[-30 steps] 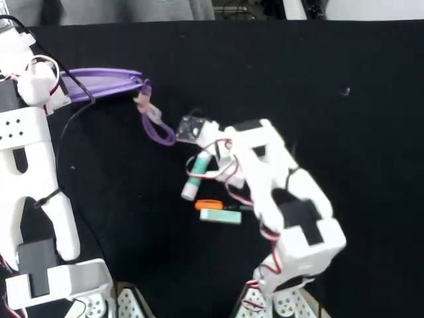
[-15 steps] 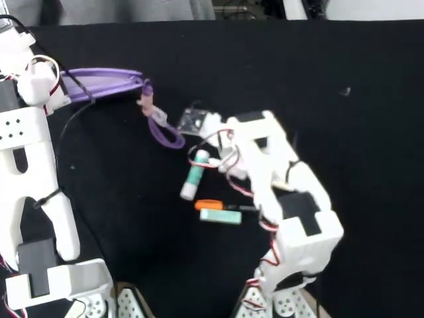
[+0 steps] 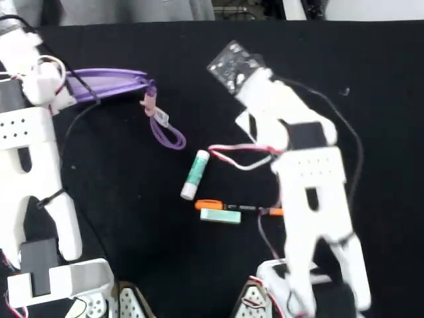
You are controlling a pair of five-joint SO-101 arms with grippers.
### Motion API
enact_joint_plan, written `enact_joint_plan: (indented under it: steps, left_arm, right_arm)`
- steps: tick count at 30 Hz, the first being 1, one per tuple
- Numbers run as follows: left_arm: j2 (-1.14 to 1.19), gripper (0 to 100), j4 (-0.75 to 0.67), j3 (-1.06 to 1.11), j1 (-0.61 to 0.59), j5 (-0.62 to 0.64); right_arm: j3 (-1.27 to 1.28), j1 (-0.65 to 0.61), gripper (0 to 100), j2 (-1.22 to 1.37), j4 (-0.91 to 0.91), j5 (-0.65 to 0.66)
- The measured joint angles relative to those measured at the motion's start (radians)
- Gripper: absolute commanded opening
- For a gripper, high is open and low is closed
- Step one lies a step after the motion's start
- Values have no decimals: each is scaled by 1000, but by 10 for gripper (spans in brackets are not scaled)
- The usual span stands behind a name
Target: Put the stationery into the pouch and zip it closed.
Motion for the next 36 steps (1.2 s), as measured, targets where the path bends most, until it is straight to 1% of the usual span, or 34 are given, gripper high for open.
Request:
enact_joint_plan:
  steps: [4,7,11,14,17,21,24,27,31,34,36]
  left_arm:
    - [0,29,40,0,86,0]
    - [0,29,66,0,155,0]
    - [0,29,101,-2,232,0]
    - [0,29,115,-2,262,0]
    - [0,29,117,-2,285,0]
    - [0,29,117,-2,302,0]
    - [0,29,117,-2,307,5]
    - [0,29,117,-2,307,37]
    - [0,29,117,-2,308,51]
    - [0,29,117,-2,334,55]
    - [0,29,117,-2,364,58]
  right_arm:
    - [2,0,11,-149,-5,-132]
    - [44,0,11,-255,-49,-209]
    - [169,0,11,-419,-164,-324]
    - [290,0,11,-577,-281,-384]
    - [425,-40,11,-750,-400,-405]
    - [608,-152,11,-984,-529,-419]
    - [753,-226,11,-1140,-641,-468]
    - [899,-256,11,-1269,-792,-502]
    - [1042,-264,11,-1312,-953,-511]
    - [1060,-267,11,-1312,-1014,-534]
    - [1060,-269,11,-1312,-1056,-580]
